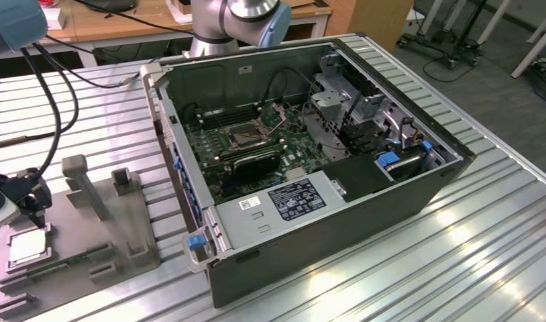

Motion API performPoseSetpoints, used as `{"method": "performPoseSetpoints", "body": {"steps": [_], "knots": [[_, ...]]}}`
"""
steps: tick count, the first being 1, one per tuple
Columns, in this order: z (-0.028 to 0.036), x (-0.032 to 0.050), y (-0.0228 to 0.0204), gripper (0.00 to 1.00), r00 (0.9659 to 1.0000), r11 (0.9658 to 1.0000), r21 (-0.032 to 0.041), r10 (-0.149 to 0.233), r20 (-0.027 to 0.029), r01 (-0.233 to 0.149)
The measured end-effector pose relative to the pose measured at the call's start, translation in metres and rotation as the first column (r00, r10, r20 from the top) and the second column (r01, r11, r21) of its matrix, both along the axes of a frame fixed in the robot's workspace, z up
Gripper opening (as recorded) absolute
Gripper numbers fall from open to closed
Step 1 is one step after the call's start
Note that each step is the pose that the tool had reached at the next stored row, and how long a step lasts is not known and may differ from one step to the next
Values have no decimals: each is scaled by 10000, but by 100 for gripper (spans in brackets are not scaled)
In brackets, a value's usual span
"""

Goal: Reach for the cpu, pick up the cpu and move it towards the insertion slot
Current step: 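Pick up the cpu and move it towards the insertion slot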

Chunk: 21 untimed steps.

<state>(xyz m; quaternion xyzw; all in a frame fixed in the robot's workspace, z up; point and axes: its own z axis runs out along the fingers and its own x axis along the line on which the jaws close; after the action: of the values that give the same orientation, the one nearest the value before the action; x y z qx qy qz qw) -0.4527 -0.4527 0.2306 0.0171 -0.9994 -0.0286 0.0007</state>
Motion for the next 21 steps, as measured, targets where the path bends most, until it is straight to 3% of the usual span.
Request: {"method": "performPoseSetpoints", "body": {"steps": [4,21], "knots": [[-27,0,-1,78,10000,10000,-6,0,0,0],[-314,0,-1,78,10000,10000,-26,-45,5,45]]}}
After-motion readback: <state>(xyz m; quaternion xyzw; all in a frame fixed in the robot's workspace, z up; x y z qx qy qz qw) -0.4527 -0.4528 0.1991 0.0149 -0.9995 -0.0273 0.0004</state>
